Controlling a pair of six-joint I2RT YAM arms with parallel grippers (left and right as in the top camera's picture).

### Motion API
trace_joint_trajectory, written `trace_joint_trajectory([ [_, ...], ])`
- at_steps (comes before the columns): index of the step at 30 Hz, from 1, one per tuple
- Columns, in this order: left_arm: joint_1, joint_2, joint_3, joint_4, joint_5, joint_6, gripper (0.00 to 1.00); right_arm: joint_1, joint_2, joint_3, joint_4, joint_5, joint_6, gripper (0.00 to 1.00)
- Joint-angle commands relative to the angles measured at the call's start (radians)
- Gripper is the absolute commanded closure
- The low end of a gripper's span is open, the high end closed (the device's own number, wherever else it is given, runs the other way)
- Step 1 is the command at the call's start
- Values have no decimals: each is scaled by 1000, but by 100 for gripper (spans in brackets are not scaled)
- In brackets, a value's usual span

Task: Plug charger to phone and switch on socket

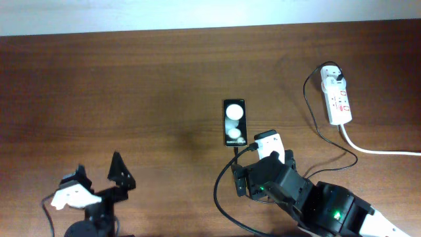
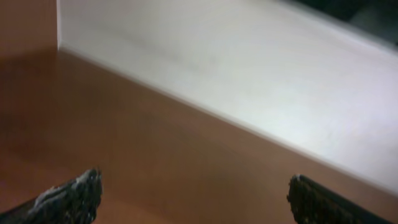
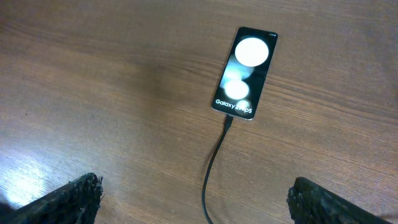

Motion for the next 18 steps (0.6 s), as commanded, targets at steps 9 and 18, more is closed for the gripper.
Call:
trace_joint_trajectory([
  [9, 3, -3, -423, 450, 21, 8, 1, -1, -1, -2, 2, 2, 4, 1],
  [18, 3, -3, -423, 447, 21, 8, 1, -2, 185, -2, 90, 3, 61, 76],
])
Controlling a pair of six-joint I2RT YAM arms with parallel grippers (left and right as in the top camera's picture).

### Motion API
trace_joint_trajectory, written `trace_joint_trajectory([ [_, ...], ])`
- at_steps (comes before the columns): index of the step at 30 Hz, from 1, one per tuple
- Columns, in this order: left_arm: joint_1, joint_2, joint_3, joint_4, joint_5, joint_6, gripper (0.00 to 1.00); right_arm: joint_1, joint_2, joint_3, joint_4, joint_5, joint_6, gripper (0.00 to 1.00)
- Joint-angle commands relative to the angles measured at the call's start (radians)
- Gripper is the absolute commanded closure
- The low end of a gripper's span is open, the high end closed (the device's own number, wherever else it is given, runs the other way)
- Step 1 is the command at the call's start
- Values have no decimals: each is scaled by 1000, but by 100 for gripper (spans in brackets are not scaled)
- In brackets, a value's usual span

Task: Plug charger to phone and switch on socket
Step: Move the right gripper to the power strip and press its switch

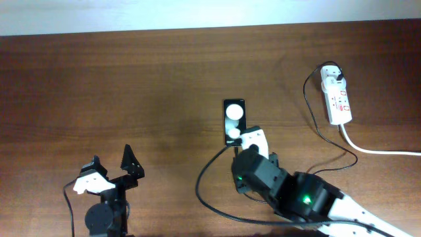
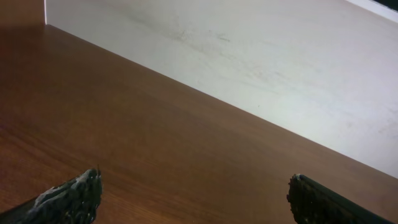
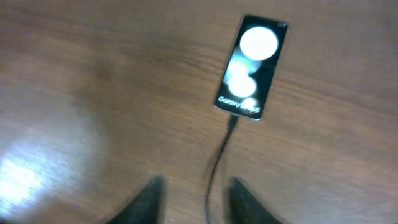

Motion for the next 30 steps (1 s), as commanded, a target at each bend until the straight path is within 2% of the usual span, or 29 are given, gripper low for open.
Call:
trace_joint_trajectory([
  [1, 3, -3, -8, 3, 11, 9, 1, -9, 37, -2, 9, 3, 64, 81],
  [3, 3, -3, -8, 3, 11, 9, 1, -96, 37, 12, -19, 2, 104, 94],
  [4, 3, -3, -8, 3, 11, 9, 1, -164, 37, 26, -40, -3, 105, 96],
  [10, 3, -3, -8, 3, 11, 9, 1, -791, 97, 154, -145, -237, 106, 96],
  [11, 3, -3, -8, 3, 11, 9, 1, -916, 164, 214, -192, -245, 106, 96],
  [15, 3, -3, -8, 3, 11, 9, 1, -1126, 427, 450, -298, -245, 102, 96],
  [16, 3, -3, -8, 3, 11, 9, 1, -1188, 563, 575, -336, -246, 101, 96],
  [22, 3, -3, -8, 3, 11, 9, 1, -1304, 999, 940, -406, -251, 99, 96],
  [26, 3, -3, -8, 3, 11, 9, 1, -1304, 1120, 958, -307, -269, 99, 96],
  [30, 3, -3, -8, 3, 11, 9, 1, -1304, 1139, 958, -243, -291, 99, 96],
])
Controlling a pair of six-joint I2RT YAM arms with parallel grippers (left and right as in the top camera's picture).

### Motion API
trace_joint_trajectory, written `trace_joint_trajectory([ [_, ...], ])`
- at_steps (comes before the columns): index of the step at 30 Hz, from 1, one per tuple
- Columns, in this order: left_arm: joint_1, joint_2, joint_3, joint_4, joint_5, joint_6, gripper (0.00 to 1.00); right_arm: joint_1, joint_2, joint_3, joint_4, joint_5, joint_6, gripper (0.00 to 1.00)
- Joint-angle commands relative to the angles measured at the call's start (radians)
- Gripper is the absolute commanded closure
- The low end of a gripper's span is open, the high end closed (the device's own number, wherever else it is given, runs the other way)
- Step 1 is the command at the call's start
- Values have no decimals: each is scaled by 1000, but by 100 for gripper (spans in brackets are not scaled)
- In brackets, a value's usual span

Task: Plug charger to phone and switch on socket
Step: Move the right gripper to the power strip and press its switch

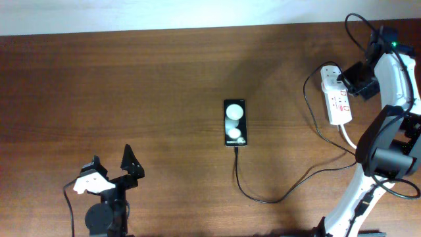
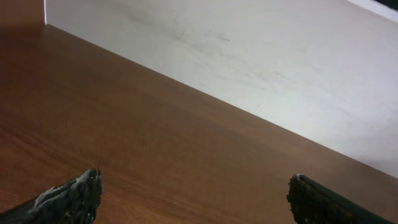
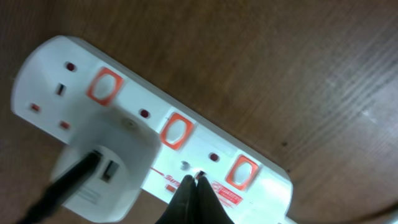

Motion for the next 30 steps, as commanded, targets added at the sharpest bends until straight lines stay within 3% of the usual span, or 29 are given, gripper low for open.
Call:
trace_joint_trajectory([
  [1, 3, -3, -7, 2, 10, 9, 1, -5, 17, 21, 21, -13, 4, 96],
  [12, 3, -3, -7, 2, 11, 9, 1, -2, 112, 21, 111, -69, -23, 96],
  [30, 3, -3, -7, 2, 11, 9, 1, 103, 189, 5, 47, -189, -106, 96],
])
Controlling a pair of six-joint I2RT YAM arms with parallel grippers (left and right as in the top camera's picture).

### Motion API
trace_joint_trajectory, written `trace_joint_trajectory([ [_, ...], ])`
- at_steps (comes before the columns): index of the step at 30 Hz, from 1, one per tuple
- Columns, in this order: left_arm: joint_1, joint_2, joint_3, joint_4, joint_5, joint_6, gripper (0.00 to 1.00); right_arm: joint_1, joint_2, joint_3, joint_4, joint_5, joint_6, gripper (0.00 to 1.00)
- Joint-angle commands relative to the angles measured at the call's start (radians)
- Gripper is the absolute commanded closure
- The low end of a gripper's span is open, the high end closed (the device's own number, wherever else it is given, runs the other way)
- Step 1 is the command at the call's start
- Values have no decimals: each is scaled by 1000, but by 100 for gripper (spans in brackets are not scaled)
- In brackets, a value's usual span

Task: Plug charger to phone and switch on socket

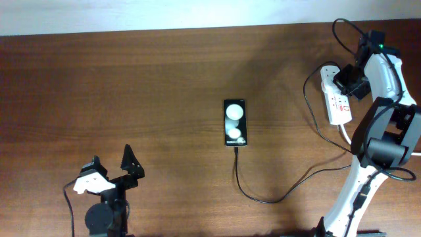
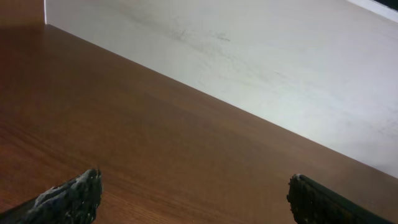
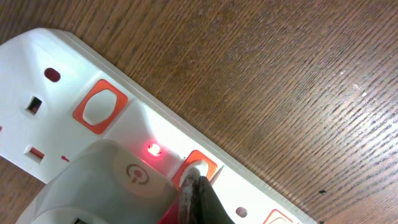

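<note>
The black phone [image 1: 235,122] lies screen-up mid-table with the black charger cable [image 1: 263,200] plugged into its near end. The cable runs to the charger plug [image 3: 115,183] seated in the white power strip [image 1: 337,100] at the far right. My right gripper [image 3: 194,182] is shut, and its tips press the orange switch [image 3: 200,164] beside the plug. A red lamp [image 3: 152,149] glows next to that switch. My left gripper [image 2: 194,199] is open over bare wood at the near left, holding nothing.
The strip's white mains lead [image 1: 381,151] runs off the right edge. Another orange switch [image 3: 98,108] and free sockets sit further along the strip. A pale wall [image 2: 249,56] borders the table's far edge.
My right gripper, still shut, has shifted along the strip toward the plug end and now rests on the switch beside the charger plug. The red lamp there is lit. The left arm is unchanged.
My right gripper stood open just behind the phone, the cable plugged into it. Then its fingers were closer together there. Later it was shut above the power strip at the far right, and now it presses the plug's switch with the lamp glowing. The left arm shifted slightly early on.
</note>
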Motion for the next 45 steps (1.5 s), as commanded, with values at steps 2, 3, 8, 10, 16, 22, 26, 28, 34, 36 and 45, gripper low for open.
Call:
trace_joint_trajectory([
  [2, 3, -3, -7, 2, 11, 9, 1, 73, 72, -27, -5, -176, -18, 96],
  [3, 3, -3, -7, 2, 11, 9, 1, 72, 71, -27, -25, -129, -40, 96],
  [8, 3, -3, -7, 2, 11, 9, 1, 71, -16, -27, -187, 98, -39, 96],
  [10, 3, -3, -7, 2, 10, 9, 1, 71, -109, -27, -248, 179, -34, 96],
  [16, 3, -3, -7, 2, 11, 8, 1, 92, -344, -27, -390, 178, -39, 96],
  [22, 3, -3, -7, 2, 10, 9, 1, 274, -739, -27, -550, 179, -42, 96],
  [26, 3, -3, -7, 2, 10, 9, 1, 360, -1055, -27, -667, 195, -43, 96],
  [28, 3, -3, -7, 2, 10, 9, 1, 360, -1178, -42, -687, 223, -92, 88],
  [34, 3, -3, -7, 2, 10, 9, 1, 360, -1328, -42, -687, 167, -91, 1],
  [36, 3, -3, -7, 2, 11, 9, 1, 360, -1323, -42, -687, 167, -91, 1],
  [45, 3, -3, -7, 2, 10, 9, 1, 360, -1439, -42, -687, 167, -91, 1],
])
